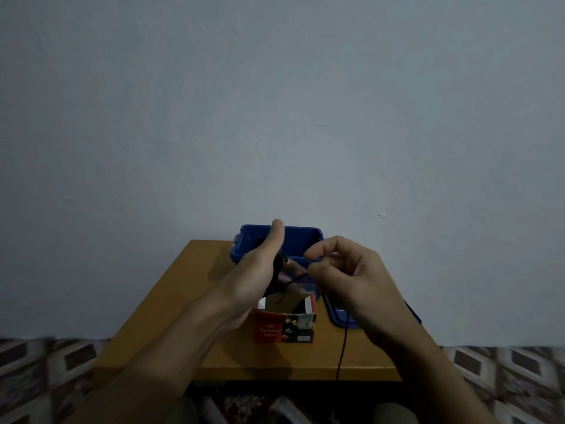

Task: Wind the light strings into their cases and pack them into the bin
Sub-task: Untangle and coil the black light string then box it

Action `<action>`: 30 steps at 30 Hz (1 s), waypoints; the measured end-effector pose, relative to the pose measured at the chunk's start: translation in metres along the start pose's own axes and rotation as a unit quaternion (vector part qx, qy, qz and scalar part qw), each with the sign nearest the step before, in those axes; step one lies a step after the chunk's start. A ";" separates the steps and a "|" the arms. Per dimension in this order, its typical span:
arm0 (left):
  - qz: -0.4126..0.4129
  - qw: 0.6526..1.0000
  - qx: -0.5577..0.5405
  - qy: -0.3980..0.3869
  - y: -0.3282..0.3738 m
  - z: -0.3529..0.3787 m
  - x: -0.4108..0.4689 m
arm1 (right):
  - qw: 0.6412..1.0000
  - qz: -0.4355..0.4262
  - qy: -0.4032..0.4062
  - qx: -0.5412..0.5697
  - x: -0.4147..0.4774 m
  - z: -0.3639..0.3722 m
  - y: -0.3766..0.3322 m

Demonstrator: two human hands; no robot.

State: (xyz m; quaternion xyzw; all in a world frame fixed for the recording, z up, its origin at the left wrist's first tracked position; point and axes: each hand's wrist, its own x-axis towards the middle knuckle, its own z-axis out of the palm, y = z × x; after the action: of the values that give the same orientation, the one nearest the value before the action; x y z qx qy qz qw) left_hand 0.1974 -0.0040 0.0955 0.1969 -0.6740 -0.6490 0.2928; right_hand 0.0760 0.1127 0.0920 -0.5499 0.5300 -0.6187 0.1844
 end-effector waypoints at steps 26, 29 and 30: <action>-0.082 0.922 -0.054 -0.375 0.006 -0.016 -0.009 | 0.998 -0.054 -0.036 0.016 0.013 -0.005 0.010; -0.080 0.896 -0.129 -0.416 0.005 -0.015 -0.008 | 0.998 -0.050 -0.039 0.016 0.013 -0.002 0.015; -0.075 0.890 -0.151 -0.424 0.005 -0.015 -0.008 | 0.998 -0.044 -0.040 0.022 0.013 -0.001 0.017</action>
State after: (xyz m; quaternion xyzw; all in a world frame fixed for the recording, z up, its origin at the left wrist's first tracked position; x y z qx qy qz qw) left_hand 0.2135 -0.0096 0.0991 -0.0937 -0.6115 -0.7844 -0.0445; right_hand 0.0651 0.0963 0.0842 -0.5929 0.4840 -0.6149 0.1902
